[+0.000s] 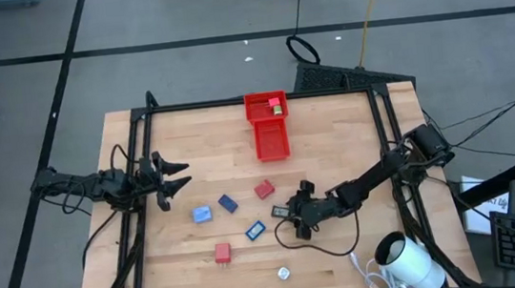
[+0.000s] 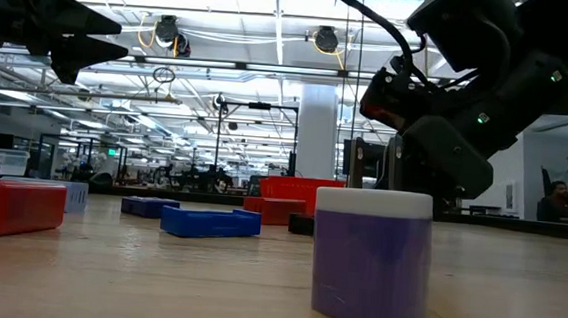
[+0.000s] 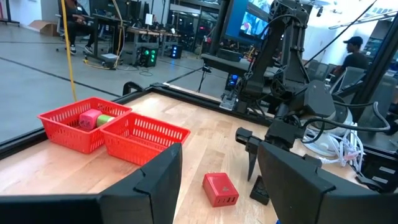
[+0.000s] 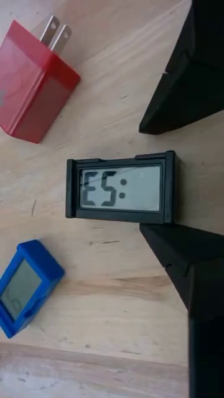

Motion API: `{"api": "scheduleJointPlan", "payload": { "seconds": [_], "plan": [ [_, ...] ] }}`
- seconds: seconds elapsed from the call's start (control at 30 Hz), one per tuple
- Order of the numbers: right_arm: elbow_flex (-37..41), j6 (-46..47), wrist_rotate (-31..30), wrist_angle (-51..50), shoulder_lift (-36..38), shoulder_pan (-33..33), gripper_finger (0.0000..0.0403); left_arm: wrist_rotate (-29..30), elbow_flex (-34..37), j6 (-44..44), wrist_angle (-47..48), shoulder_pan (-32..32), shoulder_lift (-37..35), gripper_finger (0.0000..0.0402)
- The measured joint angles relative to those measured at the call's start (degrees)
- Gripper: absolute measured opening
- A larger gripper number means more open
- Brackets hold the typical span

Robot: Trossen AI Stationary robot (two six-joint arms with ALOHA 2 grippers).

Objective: Pick & Place Office items
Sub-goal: Put the black digital timer into the bottom red bin

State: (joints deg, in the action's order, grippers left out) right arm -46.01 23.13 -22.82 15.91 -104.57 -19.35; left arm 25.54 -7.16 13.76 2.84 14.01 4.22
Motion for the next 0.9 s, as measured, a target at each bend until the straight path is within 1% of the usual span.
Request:
{"api": "scheduleJointPlan", "payload": {
  "seconds": [0.23, 0.63, 0.77, 0.9],
  "plan": [
    [-0.01, -0.29, 0.24, -0.95, 0.02, 0.0, 0.0213, 0.01, 0.0, 0.0, 0.0, 0.0, -0.01, 0.0214],
    [-0.01, -3.45, 0.36, -0.86, 0.02, 0.0, 0.0159, 0.0, 0.0, 0.0, -0.01, -0.01, -0.01, 0.0214],
    [-0.01, -4.79, 0.37, -0.42, 0.02, 0.0, 0.0155, 0.0, 0.0, 0.0, -0.01, 0.0, 0.0, 0.0214],
    [-0.01, -4.98, 0.38, -0.29, 0.02, 0.0, 0.0164, 0.0, 0.0, 0.0, -0.01, 0.01, -0.01, 0.0214]
  ]
}}
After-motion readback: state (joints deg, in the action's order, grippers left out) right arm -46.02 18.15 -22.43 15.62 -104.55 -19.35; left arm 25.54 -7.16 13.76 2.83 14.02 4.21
